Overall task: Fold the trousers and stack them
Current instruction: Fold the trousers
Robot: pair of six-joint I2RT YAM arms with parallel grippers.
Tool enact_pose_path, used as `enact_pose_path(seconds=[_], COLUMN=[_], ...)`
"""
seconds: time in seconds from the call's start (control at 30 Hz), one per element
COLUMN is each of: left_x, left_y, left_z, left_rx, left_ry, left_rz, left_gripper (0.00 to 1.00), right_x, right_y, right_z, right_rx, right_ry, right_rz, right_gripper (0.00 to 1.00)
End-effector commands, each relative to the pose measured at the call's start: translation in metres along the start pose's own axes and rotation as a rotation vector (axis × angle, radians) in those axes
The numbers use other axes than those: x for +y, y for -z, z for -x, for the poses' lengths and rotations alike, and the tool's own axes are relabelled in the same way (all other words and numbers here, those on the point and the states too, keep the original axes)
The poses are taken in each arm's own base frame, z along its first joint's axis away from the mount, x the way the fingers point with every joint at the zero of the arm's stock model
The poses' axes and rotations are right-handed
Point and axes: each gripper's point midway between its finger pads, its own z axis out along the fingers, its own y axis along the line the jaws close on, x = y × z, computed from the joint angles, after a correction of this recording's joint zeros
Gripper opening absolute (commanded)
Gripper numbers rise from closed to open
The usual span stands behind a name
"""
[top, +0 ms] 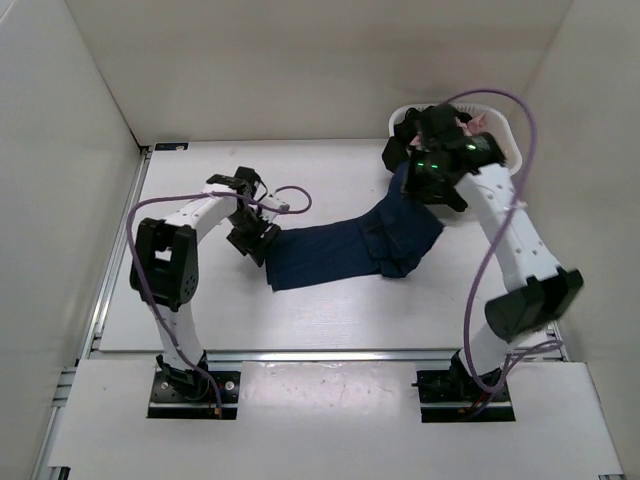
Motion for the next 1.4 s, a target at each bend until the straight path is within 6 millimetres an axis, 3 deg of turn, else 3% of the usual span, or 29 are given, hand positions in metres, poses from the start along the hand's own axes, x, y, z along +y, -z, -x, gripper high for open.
enact_pose_path(seconds=[0.0, 0.03, 0.07, 0.1, 0.13, 0.2, 0.3, 0.4, 0.43, 0.53, 0.7, 0.77, 0.87, 0.9, 0.97, 1.07, 1.1, 1.17, 1.23, 1.37], left_x=[-0.01, -0.017, -0.015, -0.017, -0.014, -0.006, 0.006, 0.012, 0.012, 0.015, 0.018, 0.017, 0.025, 0.025, 0.032, 0.044, 0.05, 0.071, 0.092, 0.149], left_y=[-0.009, -0.019, -0.02, -0.027, -0.03, -0.043, -0.052, -0.054, -0.054, -0.056, -0.056, -0.053, -0.05, -0.05, -0.053, -0.051, -0.05, -0.044, -0.037, 0.003], left_z=[0.017, 0.019, 0.024, 0.024, 0.026, 0.023, 0.019, 0.018, 0.018, 0.016, 0.019, 0.021, 0.022, 0.022, 0.017, 0.011, 0.008, -0.003, -0.012, -0.029], left_rx=[-0.031, -0.019, -0.022, -0.012, -0.006, 0.023, 0.039, 0.033, 0.033, 0.036, 0.027, 0.018, 0.008, 0.007, 0.024, 0.041, 0.047, 0.067, 0.076, 0.041], left_ry=[-0.018, -0.023, -0.024, -0.03, -0.03, -0.026, -0.015, -0.017, -0.017, -0.025, -0.017, -0.019, -0.003, -0.002, 0.01, 0.048, 0.057, 0.126, 0.18, 0.332], left_rz=[-0.005, -0.047, -0.046, -0.051, -0.044, -0.02, 0.016, 0.029, 0.029, 0.017, 0.011, 0.014, 0.021, 0.021, 0.037, 0.067, 0.083, 0.147, 0.204, 0.292], left_gripper=[0.7, 0.7, 0.7, 0.7, 0.7, 0.66, 0.5, 0.41, 0.39, 0.32, 0.27, 0.27, 0.27, 0.27, 0.29, 0.33, 0.36, 0.43, 0.49, 0.61], right_x=[0.032, 0.059, 0.076, 0.099, 0.11, 0.144, 0.198, 0.232, 0.231, 0.255, 0.294, 0.31, 0.319, 0.316, 0.325, 0.325, 0.327, 0.33, 0.33, 0.331], right_y=[-0.015, -0.028, -0.024, -0.025, -0.04, -0.044, -0.05, -0.05, -0.056, -0.055, -0.047, -0.054, -0.086, -0.107, -0.118, -0.141, -0.142, -0.144, -0.15, -0.125], right_z=[-0.043, -0.058, -0.049, -0.059, -0.065, -0.066, -0.074, -0.084, -0.093, -0.108, -0.103, -0.109, -0.128, -0.139, -0.147, -0.153, -0.149, -0.144, -0.14, -0.118], right_rx=[0.162, 0.188, 0.146, 0.151, 0.174, 0.147, 0.137, 0.147, 0.175, 0.184, 0.149, 0.177, 0.232, 0.265, 0.292, 0.289, 0.274, 0.243, 0.21, 0.151], right_ry=[0.091, 0.142, 0.154, 0.193, 0.202, 0.216, 0.224, 0.242, 0.255, 0.292, 0.311, 0.3, 0.295, 0.297, 0.291, 0.29, 0.28, 0.277, 0.284, 0.304], right_rz=[-0.104, -0.097, -0.081, -0.05, -0.057, 0.021, 0.179, 0.291, 0.296, 0.382, 0.519, 0.583, 0.598, 0.568, 0.598, 0.579, 0.579, 0.581, 0.571, 0.609], right_gripper=[0.0, 0.0, 0.0, 0.0, 0.0, 0.0, 0.0, 0.0, 0.0, 0.0, 0.0, 0.0, 0.0, 0.0, 0.0, 0.15, 0.33, 0.48, 0.58, 0.68])
